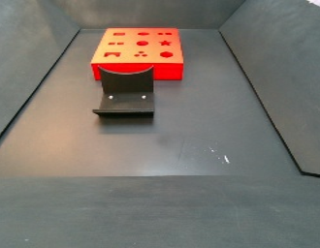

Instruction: Insert the round object.

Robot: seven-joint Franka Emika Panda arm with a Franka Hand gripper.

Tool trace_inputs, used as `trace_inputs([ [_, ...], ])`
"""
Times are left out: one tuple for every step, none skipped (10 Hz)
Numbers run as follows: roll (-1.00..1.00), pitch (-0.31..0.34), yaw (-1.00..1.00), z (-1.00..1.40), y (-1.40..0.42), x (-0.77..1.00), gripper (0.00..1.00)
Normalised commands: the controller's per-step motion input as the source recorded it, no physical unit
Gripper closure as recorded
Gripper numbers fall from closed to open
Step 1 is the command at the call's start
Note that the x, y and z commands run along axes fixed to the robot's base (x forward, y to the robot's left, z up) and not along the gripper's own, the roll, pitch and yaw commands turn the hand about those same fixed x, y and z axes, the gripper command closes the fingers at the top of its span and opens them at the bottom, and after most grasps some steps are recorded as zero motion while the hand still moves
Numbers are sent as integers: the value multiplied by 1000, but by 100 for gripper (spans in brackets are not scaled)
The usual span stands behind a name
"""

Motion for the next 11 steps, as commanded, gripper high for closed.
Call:
trace_inputs([
  [-36, -81, -169, -54, 80, 29, 100],
  [-6, 0, 63, -271, 69, 889, 100],
  [-69, 0, 0, -214, 0, 1000, 100],
  [-63, 0, 0, -211, 0, 1000, 100],
  [-203, 0, -54, -174, 0, 1000, 100],
  [-311, -24, -131, -169, 37, 1000, 100],
  [-301, -24, -131, -183, 43, 1000, 100],
  [-227, -21, -117, -277, 77, 1000, 100],
  [-206, -59, -151, -331, 191, 1000, 100],
  [0, -56, -163, -583, 134, 1000, 100],
  [301, 0, -151, -574, 83, 1000, 100],
])
